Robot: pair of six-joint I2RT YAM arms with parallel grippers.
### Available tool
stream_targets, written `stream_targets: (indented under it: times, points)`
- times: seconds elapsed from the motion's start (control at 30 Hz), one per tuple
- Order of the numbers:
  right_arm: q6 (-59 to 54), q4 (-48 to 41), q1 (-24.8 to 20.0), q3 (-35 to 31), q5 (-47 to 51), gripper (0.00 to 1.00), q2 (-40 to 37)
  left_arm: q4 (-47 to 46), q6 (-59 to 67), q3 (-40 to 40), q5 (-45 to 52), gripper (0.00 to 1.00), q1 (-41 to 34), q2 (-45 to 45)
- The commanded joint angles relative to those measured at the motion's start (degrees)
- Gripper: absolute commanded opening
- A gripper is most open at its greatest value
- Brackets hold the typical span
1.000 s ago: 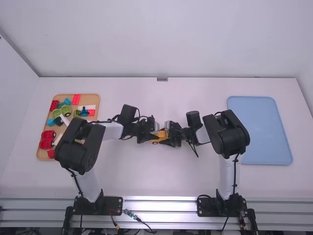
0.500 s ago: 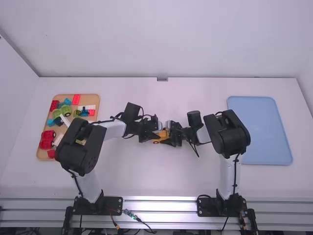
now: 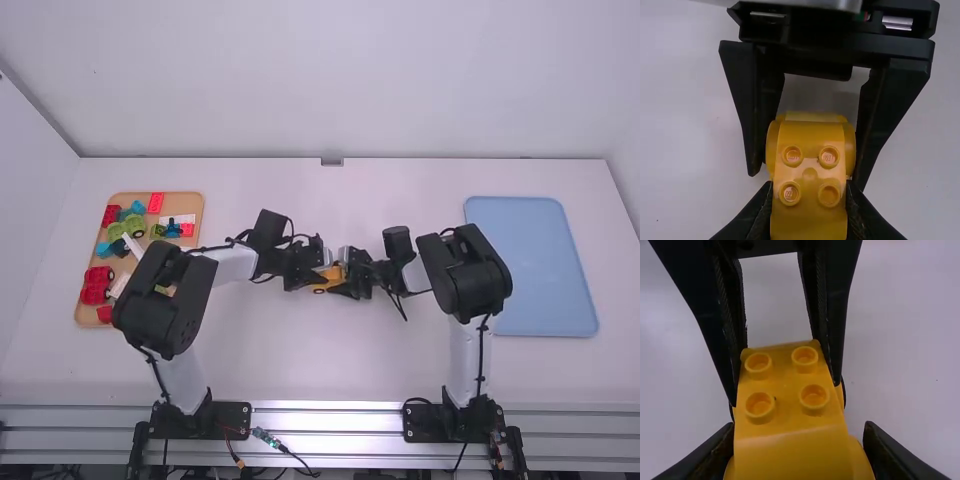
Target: Assemble lego blocks to make yellow taxi
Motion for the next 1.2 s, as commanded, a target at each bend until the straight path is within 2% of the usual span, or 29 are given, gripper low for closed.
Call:
stream_targets:
  times: [0.0, 0.07, 0.3, 0.43, 0.53, 0.73, 0.93, 1.17]
  points:
    - [0.2, -0.5, 0.5, -0.2, 3.3, 0.34, 1.0, -1.1, -1.7, -1.2, -3.2, 0.12, -1.9, 3.4]
    - [0.2, -0.5, 0.6, -0.2, 3.4, 0.34, 1.0, -1.1, -1.7, -1.2, -3.3, 0.15, -1.9, 3.4]
    - [0.2, -0.7, 0.5, -0.2, 3.4, 0.33, 1.0, -0.9, -1.5, -1.2, 1.7, 0.09, 0.7, 3.3]
    - [0.0, -1.1, 0.5, -0.2, 3.4, 0.33, 1.0, -1.5, -1.3, -1.2, 4.9, 0.17, 3.3, 3.3]
    - [0.0, -1.1, 0.5, -0.2, 3.4, 0.33, 1.0, -1.6, -1.3, -1.2, 6.3, 0.15, 3.8, 3.3]
    - [0.0, -1.1, 0.5, -0.2, 3.4, 0.33, 1.0, -1.4, -1.1, -1.2, 5.8, 0.12, 2.6, 3.2]
    - [0.2, -0.9, 0.5, -0.1, 3.4, 0.33, 1.0, -3.5, 1.7, -1.3, 0.4, 0.07, 0.7, 3.2]
    - [0.2, -0.9, 0.5, -0.2, 3.4, 0.33, 1.0, -3.7, -0.2, -1.3, -4.5, 0.06, -0.2, 3.2]
